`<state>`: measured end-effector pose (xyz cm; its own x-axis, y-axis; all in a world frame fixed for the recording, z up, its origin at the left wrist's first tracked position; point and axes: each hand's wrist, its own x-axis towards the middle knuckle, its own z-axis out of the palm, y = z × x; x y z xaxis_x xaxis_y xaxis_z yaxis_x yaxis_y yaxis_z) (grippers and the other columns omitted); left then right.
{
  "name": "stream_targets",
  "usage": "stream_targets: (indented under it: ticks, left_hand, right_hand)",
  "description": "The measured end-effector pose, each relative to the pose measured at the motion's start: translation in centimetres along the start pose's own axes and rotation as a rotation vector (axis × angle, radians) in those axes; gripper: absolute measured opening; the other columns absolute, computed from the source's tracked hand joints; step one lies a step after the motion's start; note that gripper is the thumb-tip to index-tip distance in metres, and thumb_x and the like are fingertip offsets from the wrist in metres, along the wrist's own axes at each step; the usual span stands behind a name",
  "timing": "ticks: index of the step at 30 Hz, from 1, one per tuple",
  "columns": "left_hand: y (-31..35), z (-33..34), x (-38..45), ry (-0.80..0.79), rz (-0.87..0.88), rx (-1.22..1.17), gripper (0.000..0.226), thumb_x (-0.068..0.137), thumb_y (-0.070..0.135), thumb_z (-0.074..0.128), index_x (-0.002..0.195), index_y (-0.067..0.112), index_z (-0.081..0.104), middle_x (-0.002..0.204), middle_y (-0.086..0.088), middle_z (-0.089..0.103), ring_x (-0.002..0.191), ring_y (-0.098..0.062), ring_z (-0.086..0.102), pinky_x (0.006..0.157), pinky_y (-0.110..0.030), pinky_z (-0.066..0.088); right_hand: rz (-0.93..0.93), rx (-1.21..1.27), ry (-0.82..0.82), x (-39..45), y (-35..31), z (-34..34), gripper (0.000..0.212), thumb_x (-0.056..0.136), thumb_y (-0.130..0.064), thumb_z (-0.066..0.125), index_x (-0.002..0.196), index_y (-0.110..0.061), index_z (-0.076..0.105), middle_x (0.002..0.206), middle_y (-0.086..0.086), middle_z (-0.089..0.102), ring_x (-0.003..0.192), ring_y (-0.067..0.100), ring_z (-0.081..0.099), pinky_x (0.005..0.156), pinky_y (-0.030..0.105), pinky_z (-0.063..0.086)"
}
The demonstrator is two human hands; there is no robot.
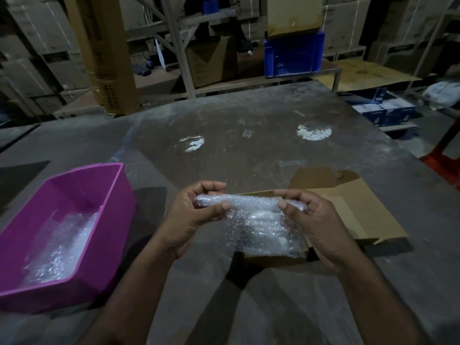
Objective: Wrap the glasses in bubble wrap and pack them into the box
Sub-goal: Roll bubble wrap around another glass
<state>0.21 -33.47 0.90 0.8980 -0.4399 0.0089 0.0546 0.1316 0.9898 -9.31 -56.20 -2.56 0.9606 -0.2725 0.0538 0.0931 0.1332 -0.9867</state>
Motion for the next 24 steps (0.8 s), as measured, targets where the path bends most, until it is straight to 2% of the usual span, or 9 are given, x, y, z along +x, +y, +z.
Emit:
stream_targets:
  ticks: [2,5,7,10,14,16,18,21,24]
  left_hand:
    - [-0.04,-0.08,0.13,0.011,-0.007,-0.019,0.041,0.070,0.005,0.078,0.109,0.011,0.070,0.086,-0.004,0.069,0.074,-0.013,0.069,0.069,-0.025,0.060]
    - [-0.03,-0.06,0.06,0.037,-0.072,0.014,0.047,0.072,0.026,0.078,0.115,0.013,0.068,0.085,0.001,0.073,0.070,-0.015,0.069,0.062,-0.024,0.058]
    - [-0.22,-0.03,0.03,0.034,-0.107,0.069,0.042,0.074,0.033,0.075,0.111,0.014,0.071,0.089,0.001,0.075,0.070,-0.014,0.069,0.060,-0.021,0.056]
    - [-0.59,0.03,-0.10,0.031,-0.098,0.089,0.025,0.074,0.024,0.078,0.096,0.012,0.075,0.083,-0.005,0.075,0.068,-0.010,0.066,0.061,-0.018,0.054]
    - [-0.59,-0.21,0.01,0.019,-0.053,0.076,0.023,0.070,0.008,0.078,0.093,0.006,0.073,0.085,-0.009,0.077,0.073,-0.012,0.070,0.069,-0.022,0.059]
    - [-0.54,-0.29,0.18,0.015,-0.033,0.072,0.023,0.067,0.006,0.079,0.089,0.007,0.074,0.095,-0.008,0.078,0.079,-0.013,0.071,0.076,-0.024,0.061]
    - [-0.44,-0.20,0.30,0.015,-0.022,0.071,0.031,0.065,0.006,0.080,0.096,0.010,0.074,0.102,-0.006,0.078,0.084,-0.015,0.071,0.080,-0.026,0.060]
    - [-0.37,-0.02,0.37,0.007,-0.066,0.050,0.049,0.070,0.012,0.079,0.117,0.010,0.068,0.105,-0.011,0.076,0.082,-0.018,0.073,0.069,-0.027,0.061]
    - [-0.43,0.11,0.32,0.019,-0.077,0.106,0.040,0.069,0.014,0.080,0.108,0.009,0.072,0.092,-0.008,0.075,0.072,-0.016,0.071,0.062,-0.022,0.058]
  right_hand:
    - [0.003,-0.008,0.004,-0.08,0.08,0.12,0.026,0.081,-0.029,0.075,0.105,-0.021,0.076,0.096,0.006,0.076,0.073,0.028,0.063,0.066,0.039,0.055]
    - [-0.022,-0.005,0.042,0.03,0.04,0.06,0.021,0.081,-0.027,0.075,0.100,-0.019,0.077,0.087,0.008,0.075,0.069,0.023,0.062,0.059,0.031,0.054]
    - [-0.023,0.026,0.047,0.14,0.06,-0.08,0.019,0.081,-0.023,0.074,0.099,-0.016,0.078,0.091,0.011,0.076,0.072,0.021,0.065,0.060,0.027,0.055]
    - [-0.023,0.026,0.029,0.10,0.08,-0.21,0.017,0.079,-0.017,0.076,0.096,-0.017,0.078,0.095,0.009,0.076,0.073,0.017,0.066,0.063,0.023,0.055]
    - [-0.020,0.066,0.009,-0.08,0.05,-0.27,0.037,0.079,-0.018,0.077,0.116,-0.021,0.073,0.111,0.003,0.074,0.087,0.023,0.073,0.073,0.034,0.061]
    - [-0.013,0.035,0.028,-0.01,0.16,-0.30,0.037,0.082,-0.021,0.075,0.119,-0.021,0.071,0.104,0.004,0.076,0.083,0.024,0.073,0.075,0.036,0.060]
    - [-0.011,0.026,0.042,0.09,0.28,-0.35,0.027,0.082,-0.022,0.075,0.109,-0.019,0.076,0.087,0.009,0.076,0.077,0.022,0.070,0.075,0.036,0.056]
    - [-0.013,0.006,0.032,0.16,0.46,-0.51,0.020,0.080,-0.023,0.077,0.100,-0.020,0.078,0.088,0.010,0.076,0.080,0.021,0.069,0.076,0.036,0.057]
    - [-0.014,-0.019,0.013,0.10,0.37,-0.71,0.025,0.077,-0.025,0.080,0.102,-0.025,0.078,0.101,0.007,0.077,0.090,0.027,0.072,0.085,0.051,0.058]
